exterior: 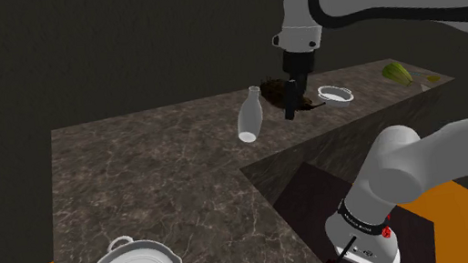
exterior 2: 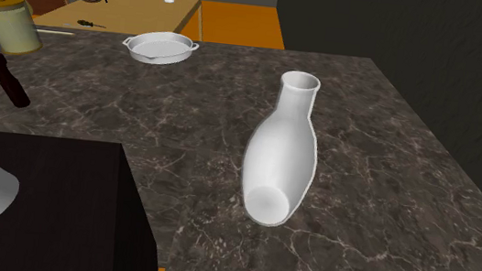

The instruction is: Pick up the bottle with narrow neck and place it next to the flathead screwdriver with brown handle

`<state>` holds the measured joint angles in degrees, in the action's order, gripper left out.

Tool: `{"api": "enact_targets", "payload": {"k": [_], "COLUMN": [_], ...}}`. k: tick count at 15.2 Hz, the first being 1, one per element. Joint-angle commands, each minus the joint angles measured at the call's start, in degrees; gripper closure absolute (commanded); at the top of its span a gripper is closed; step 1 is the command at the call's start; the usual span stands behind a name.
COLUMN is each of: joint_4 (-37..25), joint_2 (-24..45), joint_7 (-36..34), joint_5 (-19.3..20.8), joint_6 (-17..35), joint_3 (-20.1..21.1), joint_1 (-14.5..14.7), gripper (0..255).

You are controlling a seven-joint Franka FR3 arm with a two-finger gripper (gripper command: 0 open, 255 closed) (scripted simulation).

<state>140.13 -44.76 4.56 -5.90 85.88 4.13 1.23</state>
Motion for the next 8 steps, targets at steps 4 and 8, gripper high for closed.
{"api": "enact_targets", "payload": {"k": [4, 8], "joint_4": [-1.0, -3.4], "joint_2": [4.4, 10.8], "joint_7": [2.8, 6.3], "joint_5": [2.5, 5.2], "joint_6": [3.8, 8.7], "joint_3": [-2.0, -4.6], "joint_1": [-1.3, -2.9], "gripper": [0, 0]}}
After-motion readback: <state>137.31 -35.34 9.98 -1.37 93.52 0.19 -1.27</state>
